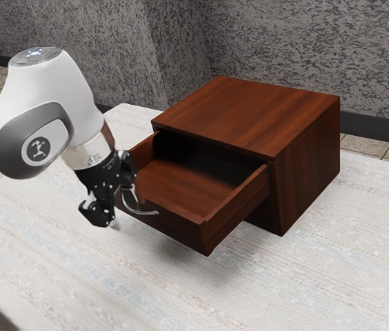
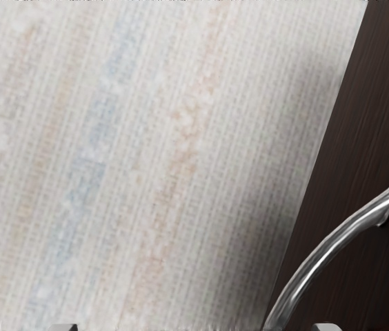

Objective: Pull the drawer handle with one arm to open the drawer

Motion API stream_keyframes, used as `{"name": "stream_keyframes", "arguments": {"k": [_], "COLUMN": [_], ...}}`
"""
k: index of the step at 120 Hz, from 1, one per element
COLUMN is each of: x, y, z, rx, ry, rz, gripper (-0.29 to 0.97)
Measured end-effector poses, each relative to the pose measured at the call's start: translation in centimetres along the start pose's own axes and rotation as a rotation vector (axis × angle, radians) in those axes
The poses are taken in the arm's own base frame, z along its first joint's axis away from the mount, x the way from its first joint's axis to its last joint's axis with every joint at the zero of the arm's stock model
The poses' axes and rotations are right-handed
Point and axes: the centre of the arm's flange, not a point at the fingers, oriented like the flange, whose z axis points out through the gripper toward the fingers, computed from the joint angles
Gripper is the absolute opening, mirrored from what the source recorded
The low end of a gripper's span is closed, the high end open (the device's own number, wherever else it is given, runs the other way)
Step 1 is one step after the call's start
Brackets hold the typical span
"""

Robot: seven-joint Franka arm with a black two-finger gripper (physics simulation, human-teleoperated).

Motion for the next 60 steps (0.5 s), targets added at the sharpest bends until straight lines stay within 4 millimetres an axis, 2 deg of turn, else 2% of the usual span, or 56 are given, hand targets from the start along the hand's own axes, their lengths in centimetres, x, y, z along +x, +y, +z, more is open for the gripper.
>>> {"name": "stream_keyframes", "arguments": {"k": [27, 45, 60], "x": [-0.4, -2.2, -3.5], "y": [0.2, 0.8, 0.8], "z": [-1.0, -3.4, -4.7], "rx": [-0.003, -0.041, -0.054], "ry": [-0.001, -0.009, -0.010], "rz": [0.015, 0.048, 0.073], "gripper": [0.41, 0.39, 0.24]}}
